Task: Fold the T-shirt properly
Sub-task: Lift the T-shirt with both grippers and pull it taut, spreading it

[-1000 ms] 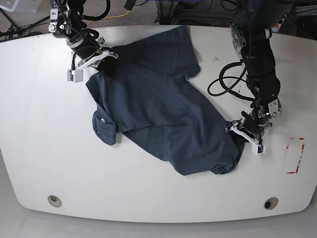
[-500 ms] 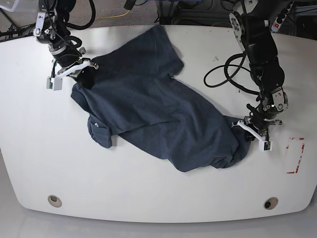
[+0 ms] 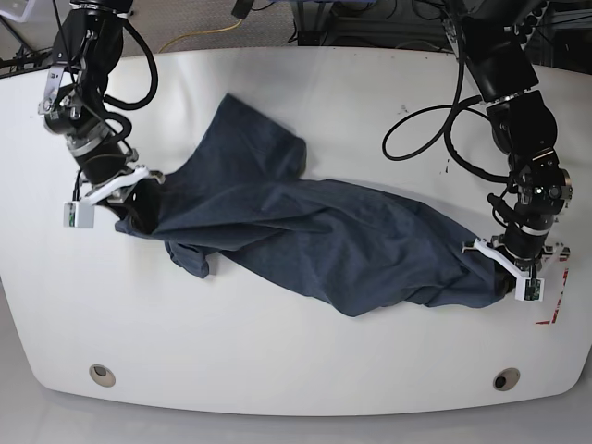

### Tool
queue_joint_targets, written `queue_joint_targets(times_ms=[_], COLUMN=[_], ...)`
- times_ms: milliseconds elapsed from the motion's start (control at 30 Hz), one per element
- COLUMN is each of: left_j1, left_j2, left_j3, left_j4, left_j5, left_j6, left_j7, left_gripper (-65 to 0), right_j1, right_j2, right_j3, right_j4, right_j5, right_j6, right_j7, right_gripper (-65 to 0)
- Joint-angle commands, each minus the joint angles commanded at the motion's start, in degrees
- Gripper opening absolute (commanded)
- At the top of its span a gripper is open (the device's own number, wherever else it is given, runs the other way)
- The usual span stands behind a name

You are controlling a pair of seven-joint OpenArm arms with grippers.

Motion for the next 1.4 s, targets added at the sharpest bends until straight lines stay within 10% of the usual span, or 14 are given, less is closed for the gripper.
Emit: queue_joint_targets(times_ms=[433,833,1400], left_j1=[-5.98,-21.1,-37.36], left_j2=[-3.69,-5.98,-13.01], left_j3=[-4.22,-4.22,-3.96], left_j4=[4.13,11.16,7.03], left_j5=[0.09,0.09,0.09], left_j6=[2.2,1.93,1.85], left_j7=[0.53,11.43,12.84], left_gripper=[-65.0,-65.0,-65.0], right_j1=[26.2,49.67,72.18], right_j2=[9.76,16.88,19.08], right_j3=[-9.93,-20.57,-30.68], right_j4=[-16.53,-26.73,-30.86], right_j5=[-0.26,0.18,1.05], right_j6=[0.0,0.0,0.09], right_j7=[0.0,-0.26,-4.92], right_gripper=[-65.0,-65.0,-65.0])
